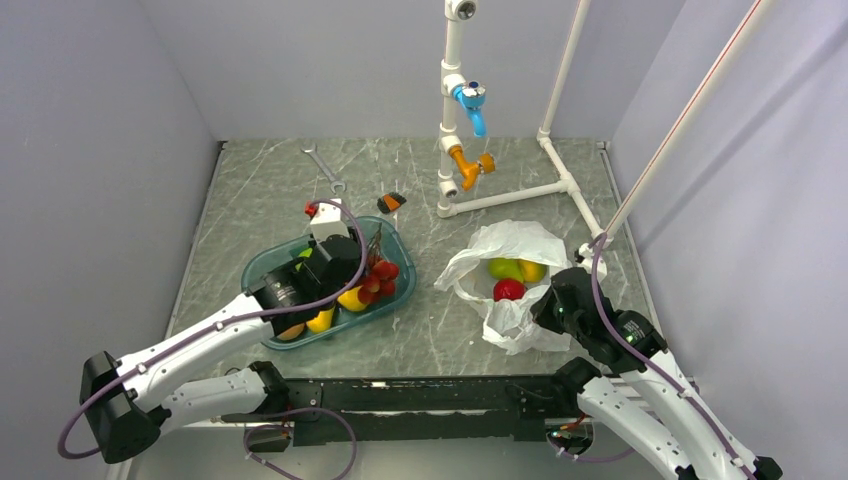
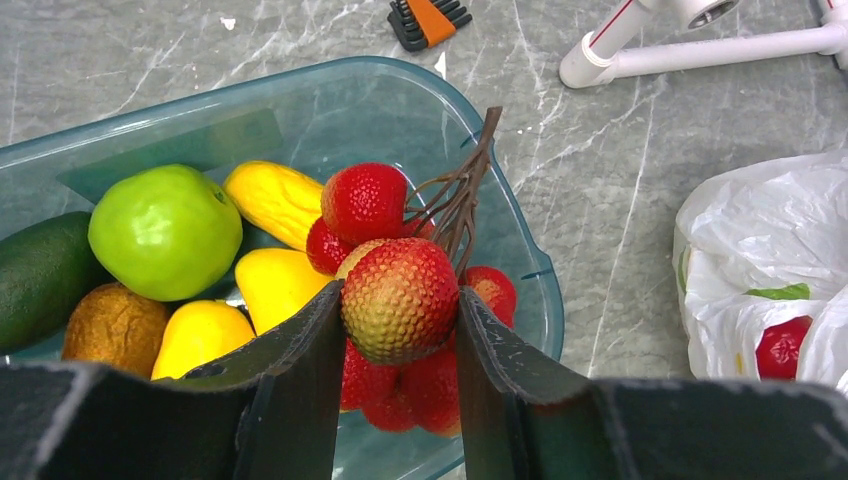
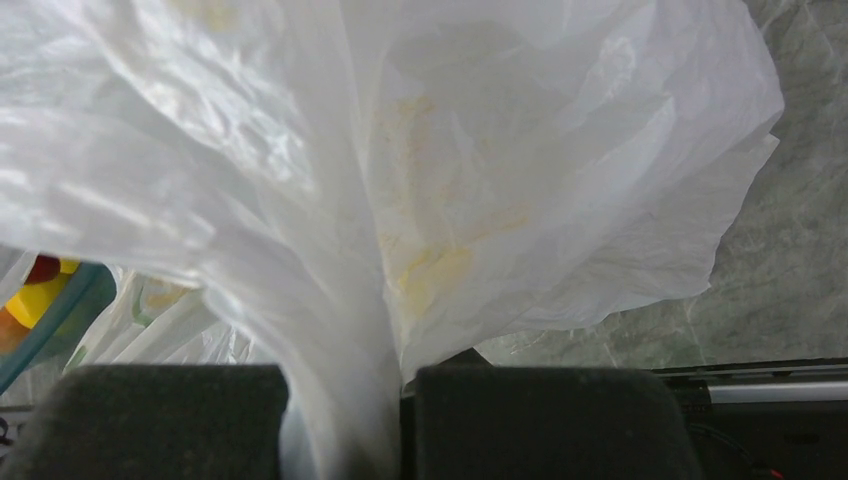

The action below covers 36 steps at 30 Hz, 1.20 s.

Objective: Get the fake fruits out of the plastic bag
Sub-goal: Place the fake fruit in the bin, then adjust the plastic bag at the center of the board.

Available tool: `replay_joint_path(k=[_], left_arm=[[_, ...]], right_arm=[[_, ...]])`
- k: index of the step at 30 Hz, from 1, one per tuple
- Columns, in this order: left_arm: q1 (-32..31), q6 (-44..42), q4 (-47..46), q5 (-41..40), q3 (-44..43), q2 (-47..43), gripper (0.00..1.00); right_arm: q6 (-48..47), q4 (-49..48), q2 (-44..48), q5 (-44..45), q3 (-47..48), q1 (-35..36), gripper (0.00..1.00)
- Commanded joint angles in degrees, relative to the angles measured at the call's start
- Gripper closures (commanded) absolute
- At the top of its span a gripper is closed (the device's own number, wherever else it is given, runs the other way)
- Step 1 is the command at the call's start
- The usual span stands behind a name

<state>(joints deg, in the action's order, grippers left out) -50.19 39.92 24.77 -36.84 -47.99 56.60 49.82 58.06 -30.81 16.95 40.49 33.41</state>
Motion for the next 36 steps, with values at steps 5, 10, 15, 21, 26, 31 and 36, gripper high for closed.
replay_joint_path(k=[5, 10, 15, 21, 26, 31, 36], left_arm=[[1.1, 4.0, 2.0, 1.6, -4.1, 0.4, 0.14], [1.1, 2.9, 3.5, 7.1, -8.3, 0.2, 0.02], [1.1, -4.4, -8.5, 25.4, -6.3, -3.3, 0.06], [1.1, -5.9, -28.0, 51.8, -3.0, -2.0, 0.12], [-3.2, -5.9, -34.6, 64.1, -7.4, 7.9, 0.2], [-14.0, -13.4, -33.6, 58.5, -12.5, 16.8, 0.23], [-17.0, -9.3, -39.3, 48.7, -9.5, 20.6, 0.24]], right_arm=[[-1.2, -2.6, -0.3, -1.1, 0.0, 0.2, 1.0], [-1.8, -3.5, -0.5, -1.9, 0.0, 0.1, 1.0], [-4.3, -5.6, -1.3, -6.5, -0.7, 0.1, 1.0], [-8.5, -8.5, -4.6, -14.0, -1.2, 0.2, 1.0], [-9.2, -7.0, -5.9, -16.6, -1.0, 0.2, 0.99], [-9.2, -3.1, -4.4, -19.4, 0.1, 0.2, 0.87], [-7.9, 0.1, -1.3, -24.2, -1.1, 0.1, 0.55]])
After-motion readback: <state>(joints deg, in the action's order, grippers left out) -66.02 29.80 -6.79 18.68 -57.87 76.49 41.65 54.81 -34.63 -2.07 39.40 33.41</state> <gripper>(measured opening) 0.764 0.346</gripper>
